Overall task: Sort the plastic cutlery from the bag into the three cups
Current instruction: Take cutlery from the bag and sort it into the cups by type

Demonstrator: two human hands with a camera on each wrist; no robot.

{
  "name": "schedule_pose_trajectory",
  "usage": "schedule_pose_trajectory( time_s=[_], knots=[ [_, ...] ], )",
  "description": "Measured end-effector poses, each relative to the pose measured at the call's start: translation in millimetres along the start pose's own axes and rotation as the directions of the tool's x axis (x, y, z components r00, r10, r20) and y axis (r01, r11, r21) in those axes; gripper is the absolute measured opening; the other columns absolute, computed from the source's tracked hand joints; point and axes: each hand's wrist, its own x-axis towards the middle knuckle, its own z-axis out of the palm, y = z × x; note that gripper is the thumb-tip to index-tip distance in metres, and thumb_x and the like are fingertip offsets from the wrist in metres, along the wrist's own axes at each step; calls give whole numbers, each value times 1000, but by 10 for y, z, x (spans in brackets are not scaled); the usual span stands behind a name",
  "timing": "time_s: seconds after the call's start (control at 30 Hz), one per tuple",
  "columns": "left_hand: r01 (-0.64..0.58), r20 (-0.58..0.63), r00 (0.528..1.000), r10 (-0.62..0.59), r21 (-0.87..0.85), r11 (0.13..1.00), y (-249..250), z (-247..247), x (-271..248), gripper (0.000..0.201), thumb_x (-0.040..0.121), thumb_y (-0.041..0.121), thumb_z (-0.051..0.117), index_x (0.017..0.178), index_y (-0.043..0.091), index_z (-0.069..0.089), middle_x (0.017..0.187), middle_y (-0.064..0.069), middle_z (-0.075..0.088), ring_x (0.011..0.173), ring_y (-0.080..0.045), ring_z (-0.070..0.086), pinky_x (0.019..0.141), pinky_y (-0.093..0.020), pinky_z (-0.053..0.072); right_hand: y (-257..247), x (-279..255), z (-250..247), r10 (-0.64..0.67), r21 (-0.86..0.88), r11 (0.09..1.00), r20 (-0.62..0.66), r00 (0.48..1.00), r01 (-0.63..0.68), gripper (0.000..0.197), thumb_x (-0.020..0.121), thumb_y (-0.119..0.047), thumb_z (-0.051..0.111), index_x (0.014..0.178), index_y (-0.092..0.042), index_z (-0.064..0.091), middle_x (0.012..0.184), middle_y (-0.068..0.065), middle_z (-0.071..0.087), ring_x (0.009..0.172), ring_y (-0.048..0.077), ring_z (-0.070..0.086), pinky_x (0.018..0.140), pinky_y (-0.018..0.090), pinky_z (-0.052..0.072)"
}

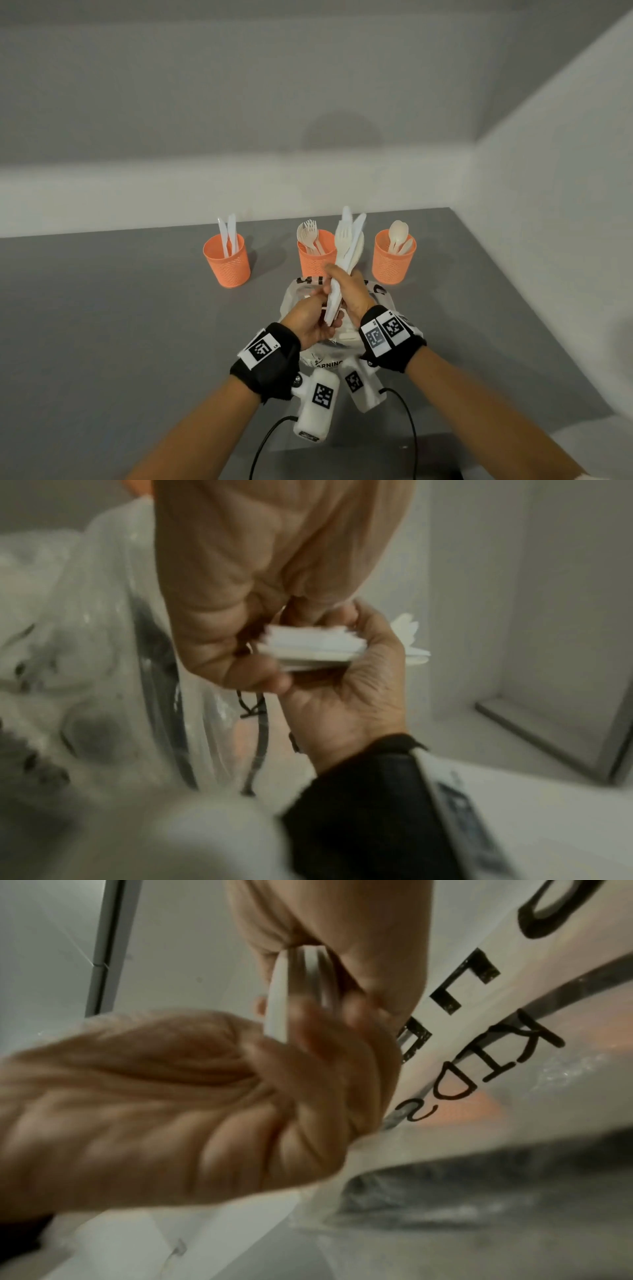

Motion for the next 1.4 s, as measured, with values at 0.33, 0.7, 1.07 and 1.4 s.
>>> schedule_pose_trajectory(
  time_s=[0.33,0.7,1.07,1.4],
  knots=[
    [-551,-255,705,662,390,738,237,23,35,6,88,15,58,89,14,52,82,2,57,80,-20,57,62,-20,46,33,-24,-112,-197,-352,924,-96,976,151,10,81,-5,62,76,-14,61,56,-3,55,42,6,49,43,20,37],
    [-511,-279,723,632,398,761,404,175,88,20,88,29,59,81,10,55,84,-12,63,74,-29,64,64,-38,56,149,-173,-317,-307,-607,768,-72,949,203,15,74,-13,65,88,-12,60,72,-2,60,65,16,54,54,19,37],
    [-440,-395,768,505,248,863,463,216,120,17,97,20,39,87,8,46,82,-12,63,81,-32,64,75,-44,55,45,-314,-428,-66,-197,976,122,990,89,18,89,-34,58,79,-20,55,39,-11,42,33,10,35,35,18,29],
    [-480,-345,785,515,186,857,255,277,107,21,98,18,34,105,6,50,84,-13,63,76,-23,67,69,-37,57,149,-247,-473,-65,-247,965,107,992,90,27,93,-39,50,96,-13,55,67,-3,55,39,4,49,39,19,42]
  ],
)
